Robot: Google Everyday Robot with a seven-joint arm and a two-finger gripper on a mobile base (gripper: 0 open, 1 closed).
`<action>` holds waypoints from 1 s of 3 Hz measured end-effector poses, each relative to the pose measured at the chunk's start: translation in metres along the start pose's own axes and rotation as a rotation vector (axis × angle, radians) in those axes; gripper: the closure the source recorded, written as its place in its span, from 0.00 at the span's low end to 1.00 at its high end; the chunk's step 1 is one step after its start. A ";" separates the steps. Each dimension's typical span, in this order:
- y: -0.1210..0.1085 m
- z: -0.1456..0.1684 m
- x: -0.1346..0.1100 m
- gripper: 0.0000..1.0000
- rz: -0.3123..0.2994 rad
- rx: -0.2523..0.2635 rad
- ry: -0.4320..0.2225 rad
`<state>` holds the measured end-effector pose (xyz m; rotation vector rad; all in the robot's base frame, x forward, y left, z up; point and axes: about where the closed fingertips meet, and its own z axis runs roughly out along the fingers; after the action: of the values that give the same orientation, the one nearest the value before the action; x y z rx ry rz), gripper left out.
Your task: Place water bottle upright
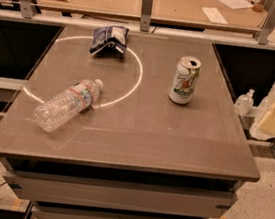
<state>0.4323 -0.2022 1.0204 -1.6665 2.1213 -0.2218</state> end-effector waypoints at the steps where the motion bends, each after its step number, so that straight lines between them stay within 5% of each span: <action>1: 0.000 -0.002 -0.001 0.00 -0.005 0.004 -0.001; 2: 0.005 0.002 -0.008 0.00 -0.107 -0.013 0.015; 3: 0.013 0.006 -0.017 0.00 -0.282 -0.039 0.009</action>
Offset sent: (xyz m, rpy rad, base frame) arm -0.0026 0.0215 -0.0197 -0.1759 0.0459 0.2822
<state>0.4267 -0.1813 1.0139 -1.9886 1.9007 -0.2743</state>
